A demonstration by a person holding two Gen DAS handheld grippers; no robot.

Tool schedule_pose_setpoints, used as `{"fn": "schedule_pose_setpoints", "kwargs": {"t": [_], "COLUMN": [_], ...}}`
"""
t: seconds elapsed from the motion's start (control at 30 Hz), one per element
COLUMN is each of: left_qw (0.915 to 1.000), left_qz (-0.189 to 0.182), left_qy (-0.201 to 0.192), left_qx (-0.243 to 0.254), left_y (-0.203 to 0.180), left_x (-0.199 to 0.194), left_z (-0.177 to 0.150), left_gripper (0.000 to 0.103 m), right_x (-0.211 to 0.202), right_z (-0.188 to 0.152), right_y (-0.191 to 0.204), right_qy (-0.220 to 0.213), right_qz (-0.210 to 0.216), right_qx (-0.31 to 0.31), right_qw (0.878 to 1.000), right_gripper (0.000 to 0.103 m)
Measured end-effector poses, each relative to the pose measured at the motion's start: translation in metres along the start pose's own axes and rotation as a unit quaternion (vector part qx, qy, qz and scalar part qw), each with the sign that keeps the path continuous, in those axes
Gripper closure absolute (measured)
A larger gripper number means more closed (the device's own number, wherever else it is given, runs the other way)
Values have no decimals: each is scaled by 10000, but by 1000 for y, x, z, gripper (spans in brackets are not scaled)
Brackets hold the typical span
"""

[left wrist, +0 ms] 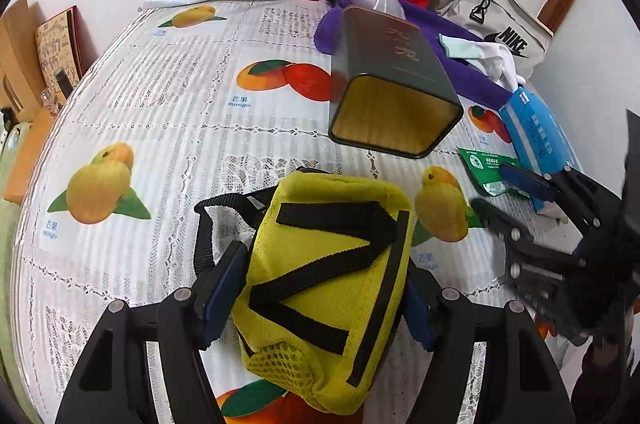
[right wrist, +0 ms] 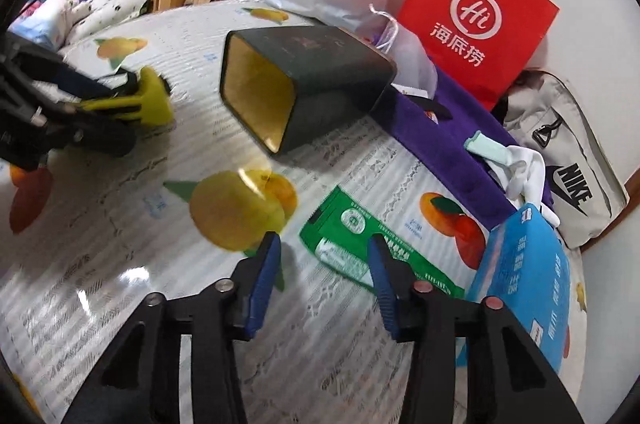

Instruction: Organize soft objects

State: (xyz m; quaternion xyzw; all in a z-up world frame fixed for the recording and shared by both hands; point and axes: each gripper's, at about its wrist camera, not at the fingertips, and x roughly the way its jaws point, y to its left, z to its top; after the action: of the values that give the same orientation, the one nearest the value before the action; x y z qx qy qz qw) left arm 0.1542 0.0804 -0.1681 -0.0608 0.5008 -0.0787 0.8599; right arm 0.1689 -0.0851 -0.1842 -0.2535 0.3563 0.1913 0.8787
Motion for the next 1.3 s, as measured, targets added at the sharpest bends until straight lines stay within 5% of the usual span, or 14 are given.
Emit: {"fn": "schedule_pose_setpoints", "kwargs": {"t": [0.07,0.17,0.47,0.7,0.97,1.07,1.13,1.3], "left_qw": [10000,10000,9999,9998,9997,9997,9996,9996], "left_qz": [1,11,-31,-122,-154,-157,-165,-190], "left_qy": [7,15,53,95,159,184,207,228], "left_qx": [2,1,-79,-134,-132,-92,-72,-30], "left_y": [0,0,-3,-14,-26,-31,-34,-39], "left_x": [0,0,-3,-9,-11,-11,-10,-9], "left_z": [0,1,-5,-18,-27,-29,-29,-30], "left_gripper": [33,33,33,33,33,33,33,32], "right_x": [6,9,-44,-82,-104,-110,-115,-116], "right_z": [3,4,1,-49,-114,-126,-133,-142], "right_y": [-5,-11,1,13,-7,-17,-22,-42], "right_qy": [83,167,-162,132,672,732,716,749], "right_qz": [-12,130,699,851,779,785,754,657], "right_qx": [112,295,393,278,930,1168,1348,1995], "right_qw": [9999,9993,9966,9959,9903,9873,9854,9748], "right_gripper": [90,100,101,100,98,75,35,32]}}
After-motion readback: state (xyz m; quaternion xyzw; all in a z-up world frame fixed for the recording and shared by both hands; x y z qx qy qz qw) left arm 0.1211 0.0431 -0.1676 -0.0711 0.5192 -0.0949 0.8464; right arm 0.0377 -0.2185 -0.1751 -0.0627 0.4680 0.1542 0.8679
